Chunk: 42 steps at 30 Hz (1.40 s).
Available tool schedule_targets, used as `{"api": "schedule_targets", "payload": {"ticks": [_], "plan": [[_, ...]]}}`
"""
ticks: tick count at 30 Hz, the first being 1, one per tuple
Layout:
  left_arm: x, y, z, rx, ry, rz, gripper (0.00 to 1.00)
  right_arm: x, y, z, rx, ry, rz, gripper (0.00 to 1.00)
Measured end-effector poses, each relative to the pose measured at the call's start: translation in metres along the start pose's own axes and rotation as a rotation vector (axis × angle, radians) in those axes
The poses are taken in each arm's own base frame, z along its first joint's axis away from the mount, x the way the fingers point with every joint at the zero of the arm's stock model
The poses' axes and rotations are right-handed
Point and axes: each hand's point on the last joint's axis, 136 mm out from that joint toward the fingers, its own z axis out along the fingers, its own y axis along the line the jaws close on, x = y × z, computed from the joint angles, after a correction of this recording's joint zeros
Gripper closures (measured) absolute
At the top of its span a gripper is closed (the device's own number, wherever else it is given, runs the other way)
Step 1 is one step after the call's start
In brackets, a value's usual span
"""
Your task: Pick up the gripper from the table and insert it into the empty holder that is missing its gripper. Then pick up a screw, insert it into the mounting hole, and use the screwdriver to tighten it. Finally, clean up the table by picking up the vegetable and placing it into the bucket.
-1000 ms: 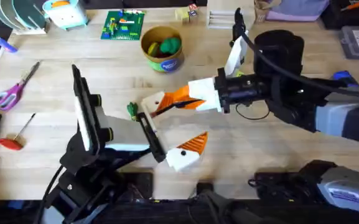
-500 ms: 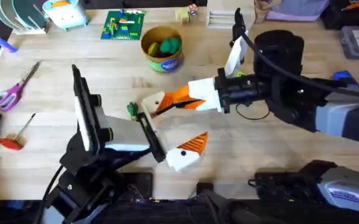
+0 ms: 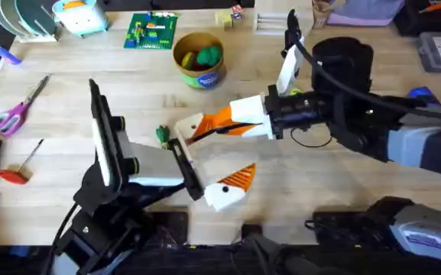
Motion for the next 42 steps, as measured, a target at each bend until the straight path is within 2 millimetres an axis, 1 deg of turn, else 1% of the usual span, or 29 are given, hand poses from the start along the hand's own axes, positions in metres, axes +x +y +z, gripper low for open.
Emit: {"api": "schedule_targets", "payload": {"ticks": [4,7,9,14,19,23,31,38,42], "plan": [[0.000,-0.005,0.000,0.026,0.001,0.010,0.008,0.003,0.000,0.000,-0.004,0.017,-0.016,0.765],[0.001,-0.013,0.000,0.073,0.004,0.020,0.008,0.007,0.001,0.001,-0.008,0.033,-0.032,0.708],[0.001,-0.018,0.000,0.096,0.006,0.023,0.008,0.009,0.001,0.002,-0.009,0.042,-0.040,0.688],[0.001,-0.019,0.000,0.102,0.006,0.025,0.008,0.009,0.001,0.002,-0.009,0.043,-0.046,0.630],[0.001,-0.019,0.000,0.106,0.006,0.028,0.008,0.010,0.001,0.002,-0.011,0.047,-0.052,0.600],[0.001,-0.020,0.000,0.107,0.005,0.036,0.008,0.011,0.000,0.002,-0.012,0.054,-0.053,0.532],[0.001,-0.022,0.000,0.119,0.006,0.040,0.008,0.014,0.000,0.002,-0.019,0.072,-0.051,0.526],[0.002,-0.025,-0.001,0.138,0.007,0.046,0.008,0.013,0.002,-0.003,-0.040,0.087,-0.045,0.509],[0.003,-0.032,-0.002,0.175,0.010,0.046,0.008,0.012,0.003,-0.005,-0.047,0.088,-0.049,0.505]]}}
